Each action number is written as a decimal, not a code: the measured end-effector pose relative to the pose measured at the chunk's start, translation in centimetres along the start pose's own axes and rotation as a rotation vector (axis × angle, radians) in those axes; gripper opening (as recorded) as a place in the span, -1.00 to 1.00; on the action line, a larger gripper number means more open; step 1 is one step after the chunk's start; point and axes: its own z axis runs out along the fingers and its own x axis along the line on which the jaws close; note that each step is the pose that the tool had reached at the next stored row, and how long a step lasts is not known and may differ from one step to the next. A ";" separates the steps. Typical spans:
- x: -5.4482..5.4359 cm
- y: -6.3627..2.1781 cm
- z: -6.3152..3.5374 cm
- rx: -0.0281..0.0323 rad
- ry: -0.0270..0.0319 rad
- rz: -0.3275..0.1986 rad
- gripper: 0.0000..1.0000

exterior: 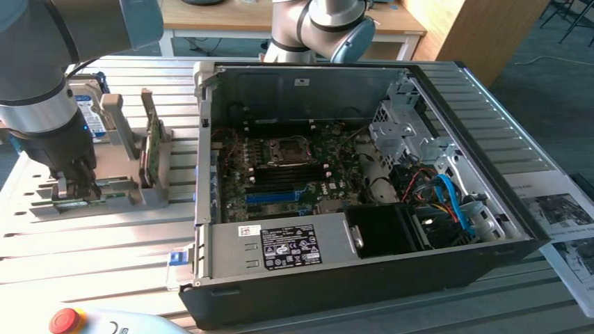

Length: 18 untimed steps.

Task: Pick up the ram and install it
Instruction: 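Pick up the ram and move it above insertion slot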

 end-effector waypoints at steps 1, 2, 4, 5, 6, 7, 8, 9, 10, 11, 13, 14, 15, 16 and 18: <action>0.0 0.00 0.00 0.0001 0.0000 0.000 -0.76; 0.0 0.00 0.00 0.0000 0.0000 0.000 -0.76; 0.0 0.00 0.00 0.0001 0.0000 0.000 -0.76; 0.0 0.00 0.00 0.0000 0.0000 0.000 -0.76; 0.0 0.00 -0.01 0.0001 0.0000 0.000 -0.76; 0.0 -0.01 -0.03 0.0002 -0.0001 0.000 -0.76; 0.0 0.00 -0.08 0.0000 0.0001 0.000 -0.76; 0.0 0.00 -0.16 -0.0001 0.0001 0.000 -0.76; 0.0 0.01 -0.28 -0.0001 0.0000 0.000 -0.76; 0.0 0.01 -0.39 -0.0002 0.0001 0.000 -0.76; 0.0 0.00 -0.63 -0.0001 0.0001 0.000 -0.76; 0.0 -0.01 -0.74 -0.0001 0.0000 0.000 -0.76; 0.0 -0.01 -0.85 -0.0001 0.0000 0.000 -0.76; 0.0 -0.01 -0.97 -0.0001 0.0000 0.000 -0.76; 0.0 -0.02 -1.20 -0.0001 0.0001 0.000 -0.76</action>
